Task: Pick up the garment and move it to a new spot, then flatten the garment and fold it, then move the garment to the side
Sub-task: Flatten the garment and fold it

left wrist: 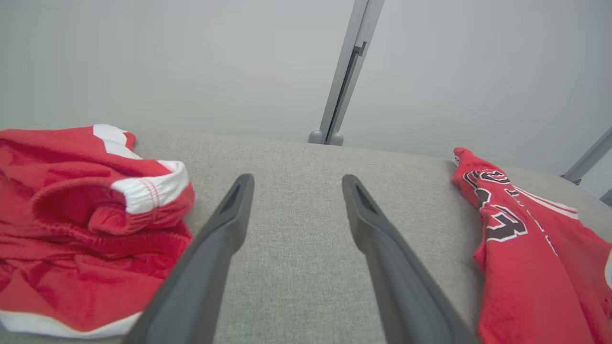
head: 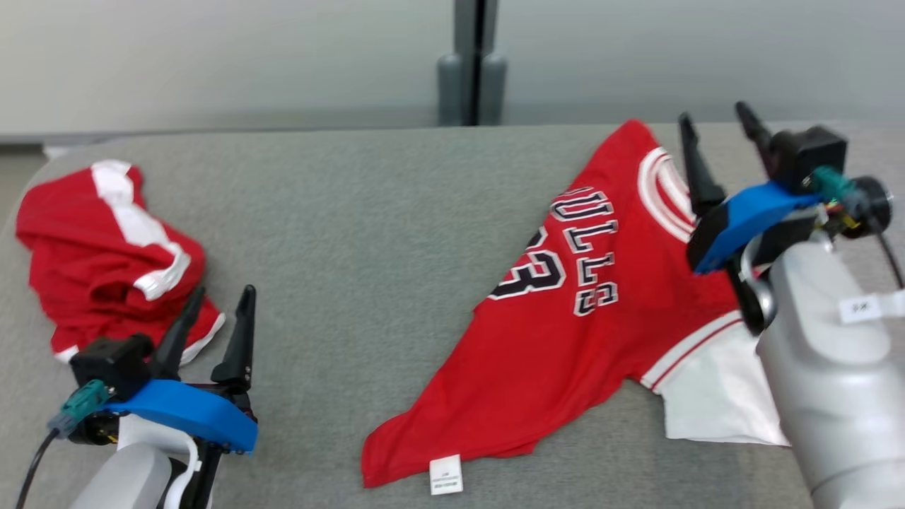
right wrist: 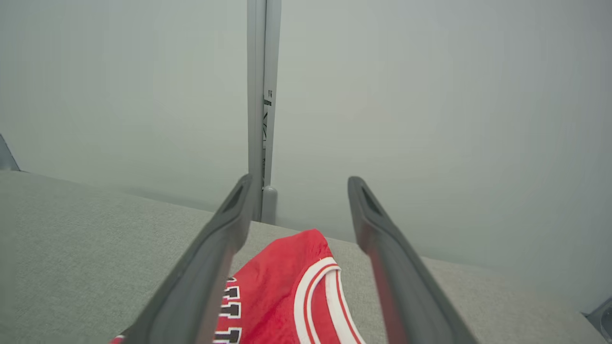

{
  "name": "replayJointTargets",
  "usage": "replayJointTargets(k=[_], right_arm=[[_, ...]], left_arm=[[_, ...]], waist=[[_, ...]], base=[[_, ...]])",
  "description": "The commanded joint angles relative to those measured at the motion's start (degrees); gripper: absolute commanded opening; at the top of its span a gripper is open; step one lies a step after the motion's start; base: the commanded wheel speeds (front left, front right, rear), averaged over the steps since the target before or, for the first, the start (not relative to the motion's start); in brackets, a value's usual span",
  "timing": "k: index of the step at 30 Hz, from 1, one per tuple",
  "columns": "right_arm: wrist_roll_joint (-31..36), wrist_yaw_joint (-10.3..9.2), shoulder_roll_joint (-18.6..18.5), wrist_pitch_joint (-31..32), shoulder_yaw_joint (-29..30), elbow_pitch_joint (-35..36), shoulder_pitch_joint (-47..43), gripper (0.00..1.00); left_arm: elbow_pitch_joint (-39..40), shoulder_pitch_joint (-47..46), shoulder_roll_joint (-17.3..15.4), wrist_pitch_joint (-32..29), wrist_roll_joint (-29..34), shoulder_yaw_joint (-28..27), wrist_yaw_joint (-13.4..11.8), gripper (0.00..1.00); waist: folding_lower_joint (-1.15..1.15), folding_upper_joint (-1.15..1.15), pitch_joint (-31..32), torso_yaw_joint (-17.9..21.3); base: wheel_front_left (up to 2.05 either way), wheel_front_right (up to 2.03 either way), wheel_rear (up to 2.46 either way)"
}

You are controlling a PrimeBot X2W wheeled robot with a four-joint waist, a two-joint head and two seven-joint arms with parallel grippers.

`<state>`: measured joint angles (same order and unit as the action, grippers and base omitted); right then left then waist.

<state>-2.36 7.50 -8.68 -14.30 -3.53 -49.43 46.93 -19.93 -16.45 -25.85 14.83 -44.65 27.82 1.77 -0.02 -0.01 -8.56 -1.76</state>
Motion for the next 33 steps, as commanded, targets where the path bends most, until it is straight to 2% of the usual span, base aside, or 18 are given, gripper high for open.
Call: replayJointTargets(k=[1,5,10,17,26,33], right_arm=[[-0.8,-0.02,0.4,-0.5,-1.2,1.6,-2.6,1.0],[-4.8,-0.02,0.8,-0.8,-3.5,9.3,-10.4,1.0],[-8.7,-0.01,1.3,-0.9,-4.0,16.8,-20.4,1.0],[-10.4,-0.01,2.8,-0.9,-0.5,25.1,-30.9,1.0],[-7.1,-0.01,4.6,-0.9,1.6,28.8,-36.6,1.0],[-6.4,-0.01,5.2,-0.9,2.4,28.3,-37.2,1.0]], left_arm=[[0.5,1.2,0.0,0.3,0.6,-1.1,-0.6,1.0],[3.2,3.5,1.5,0.4,2.4,-6.0,-1.5,1.0],[4.5,7.1,3.9,0.4,6.0,-11.1,-0.2,1.0],[4.3,9.9,7.2,0.4,12.5,-16.3,1.9,1.0],[3.5,11.5,11.6,0.4,18.3,-22.2,4.3,1.0],[2.2,11.3,12.6,0.4,20.5,-22.4,5.5,1.0]], waist=[[0.02,0.01,2.7,3.0],[0.02,0.01,3.9,5.0],[0.02,0.01,4.9,6.8],[0.02,0.01,5.8,8.3],[0.02,0.01,6.2,8.9],[0.02,0.01,5.8,8.1]], base=[[0.0,0.0,0.0],[0.0,0.0,0.0],[0.0,0.0,0.0],[0.0,0.0,0.0],[0.0,0.0,0.0],[0.0,0.0,0.0]])
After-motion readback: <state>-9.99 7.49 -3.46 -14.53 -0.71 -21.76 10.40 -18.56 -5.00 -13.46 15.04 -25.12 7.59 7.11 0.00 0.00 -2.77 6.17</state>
